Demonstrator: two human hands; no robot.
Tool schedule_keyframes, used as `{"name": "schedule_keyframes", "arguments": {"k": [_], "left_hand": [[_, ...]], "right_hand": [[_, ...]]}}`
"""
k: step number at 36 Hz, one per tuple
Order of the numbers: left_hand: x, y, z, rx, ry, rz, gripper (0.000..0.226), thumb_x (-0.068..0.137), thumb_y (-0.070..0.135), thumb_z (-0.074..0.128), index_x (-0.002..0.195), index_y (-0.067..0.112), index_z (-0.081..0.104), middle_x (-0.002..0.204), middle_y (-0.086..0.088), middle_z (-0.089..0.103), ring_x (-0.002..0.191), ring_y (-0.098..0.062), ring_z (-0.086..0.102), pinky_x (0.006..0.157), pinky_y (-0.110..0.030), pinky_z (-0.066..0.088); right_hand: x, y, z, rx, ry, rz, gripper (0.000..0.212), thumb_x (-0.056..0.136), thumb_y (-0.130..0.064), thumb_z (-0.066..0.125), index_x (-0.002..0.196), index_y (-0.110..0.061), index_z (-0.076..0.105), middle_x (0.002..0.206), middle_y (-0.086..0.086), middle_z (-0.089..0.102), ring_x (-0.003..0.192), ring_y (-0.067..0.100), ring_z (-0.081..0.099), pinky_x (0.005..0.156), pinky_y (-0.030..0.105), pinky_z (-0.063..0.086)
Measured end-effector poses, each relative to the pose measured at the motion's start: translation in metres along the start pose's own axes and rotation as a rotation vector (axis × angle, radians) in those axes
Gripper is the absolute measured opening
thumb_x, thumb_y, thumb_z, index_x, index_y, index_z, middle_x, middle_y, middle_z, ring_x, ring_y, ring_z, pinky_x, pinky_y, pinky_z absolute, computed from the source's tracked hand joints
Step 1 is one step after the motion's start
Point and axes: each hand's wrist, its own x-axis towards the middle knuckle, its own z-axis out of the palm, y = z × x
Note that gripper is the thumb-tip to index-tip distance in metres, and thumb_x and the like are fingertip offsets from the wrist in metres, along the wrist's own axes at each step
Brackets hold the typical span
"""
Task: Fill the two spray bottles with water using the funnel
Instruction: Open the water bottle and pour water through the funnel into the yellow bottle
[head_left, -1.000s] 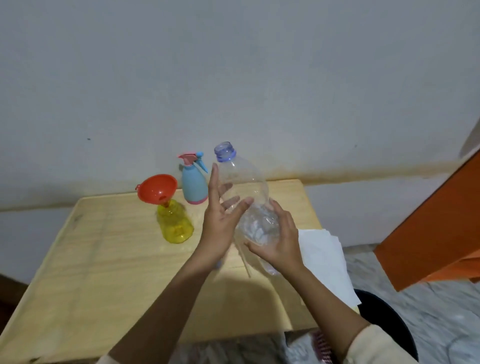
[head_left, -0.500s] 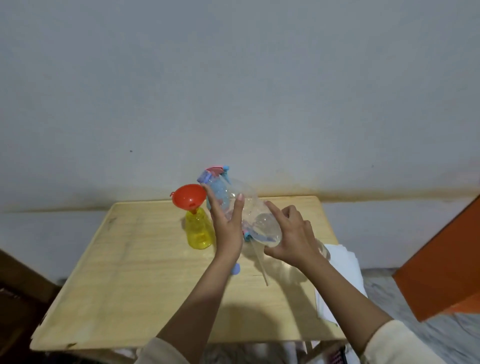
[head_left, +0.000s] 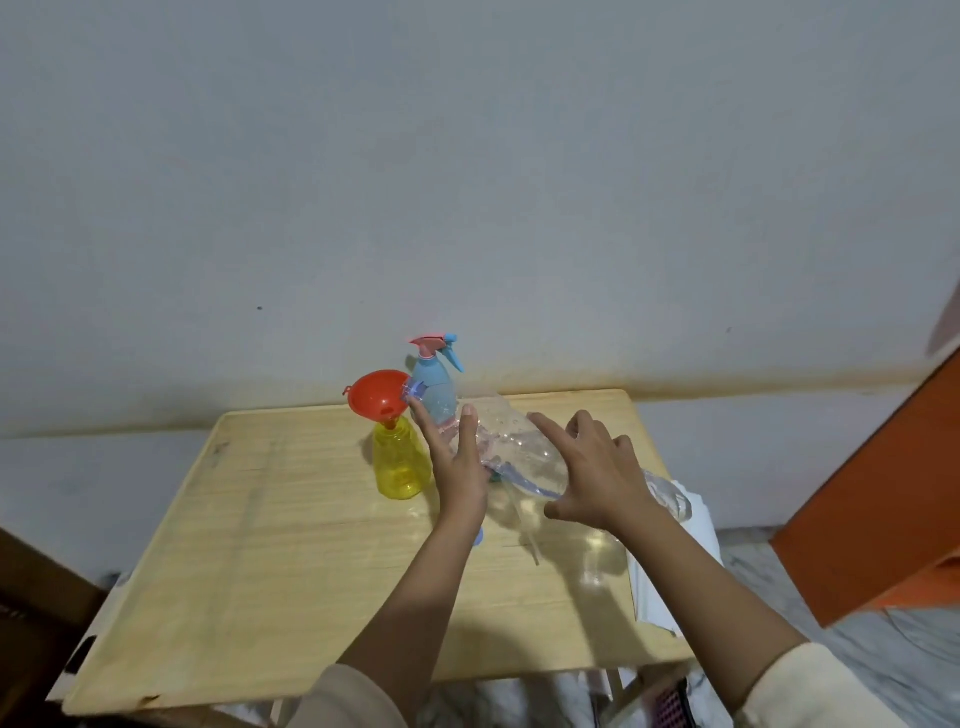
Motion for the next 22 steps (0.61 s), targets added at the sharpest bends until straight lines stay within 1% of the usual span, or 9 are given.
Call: {"name": "schedule_keyframes", "arguments": {"k": [3,6,8,10,11,14,18,20,22], "left_hand": [[-0.002,0.005,0.001,-0.017,-0.013,-0.027,0.073,0.071,0.073,0.058,0.117,0.084,0.002,0.160,0.016,0.007,0.144,-0.023,0.027,0.107,-0.060,0.035],[-0.004,0.012,0.002,-0.088,-0.020,-0.052,0.074,0.090,0.050,0.056,0.138,0.065,0.002,0.159,0.015,0.010,0.140,-0.023,0.033,0.102,-0.057,0.042],[-0.003,0.015,0.003,-0.124,-0.026,-0.072,0.072,0.096,0.037,0.051,0.145,0.053,0.001,0.150,0.014,0.023,0.118,-0.015,0.053,0.090,-0.049,0.052],[-0.001,0.016,0.003,-0.150,-0.029,-0.069,0.070,0.099,0.032,0.048,0.148,0.047,0.000,0.138,0.016,0.028,0.091,-0.003,0.055,0.077,-0.037,0.053],[0.000,0.017,0.003,-0.167,-0.025,-0.070,0.071,0.099,0.031,0.048,0.148,0.047,0.000,0.140,0.015,0.027,0.091,-0.004,0.055,0.077,-0.037,0.053],[0.001,0.022,0.001,-0.175,-0.018,-0.104,0.072,0.098,0.035,0.049,0.147,0.049,-0.001,0.151,0.013,0.024,0.114,-0.020,0.053,0.080,-0.041,0.054],[0.002,0.022,-0.001,-0.172,0.005,-0.139,0.070,0.098,0.036,0.048,0.146,0.052,0.000,0.156,0.003,0.025,0.092,-0.012,0.059,0.057,-0.029,0.051],[0.002,0.023,-0.001,-0.172,0.008,-0.164,0.070,0.097,0.040,0.049,0.145,0.054,0.000,0.158,0.002,0.021,0.112,-0.019,0.057,0.057,-0.030,0.053],[0.005,0.023,-0.001,-0.161,0.018,-0.175,0.071,0.095,0.044,0.050,0.143,0.056,0.000,0.159,0.004,0.017,0.135,-0.027,0.040,0.064,-0.034,0.055]], "right_hand": [[0.000,-0.001,-0.005,-0.027,-0.006,0.007,0.102,0.058,-0.039,0.073,0.141,-0.045,0.014,0.111,-0.001,0.034,0.103,0.019,0.041,0.083,0.035,0.033],[0.000,-0.004,-0.010,-0.059,-0.006,0.008,0.103,0.058,-0.040,0.075,0.141,-0.044,0.015,0.113,0.001,0.035,0.105,0.020,0.041,0.084,0.036,0.033],[0.001,-0.007,-0.013,-0.074,-0.002,0.011,0.102,0.058,-0.040,0.075,0.141,-0.043,0.015,0.114,0.001,0.036,0.105,0.021,0.042,0.084,0.036,0.034],[0.002,-0.009,-0.017,-0.086,0.000,0.013,0.102,0.058,-0.040,0.075,0.141,-0.043,0.015,0.115,0.002,0.036,0.106,0.021,0.042,0.084,0.037,0.034],[0.002,-0.010,-0.018,-0.090,0.000,0.013,0.102,0.059,-0.040,0.075,0.141,-0.042,0.016,0.115,0.002,0.036,0.107,0.022,0.042,0.085,0.037,0.034],[0.003,-0.013,-0.023,-0.108,0.001,0.008,0.102,0.059,-0.040,0.075,0.142,-0.042,0.016,0.116,0.003,0.037,0.109,0.022,0.042,0.085,0.037,0.034],[0.005,-0.017,-0.030,-0.137,-0.004,-0.003,0.102,0.058,-0.041,0.074,0.142,-0.041,0.016,0.118,0.003,0.037,0.112,0.022,0.042,0.085,0.038,0.035],[0.006,-0.018,-0.032,-0.146,-0.001,-0.005,0.102,0.058,-0.041,0.075,0.141,-0.041,0.017,0.118,0.003,0.037,0.112,0.022,0.042,0.085,0.038,0.035],[0.006,-0.019,-0.034,-0.153,0.002,-0.005,0.101,0.058,-0.041,0.075,0.141,-0.041,0.018,0.118,0.003,0.037,0.112,0.022,0.043,0.085,0.038,0.035]]}}
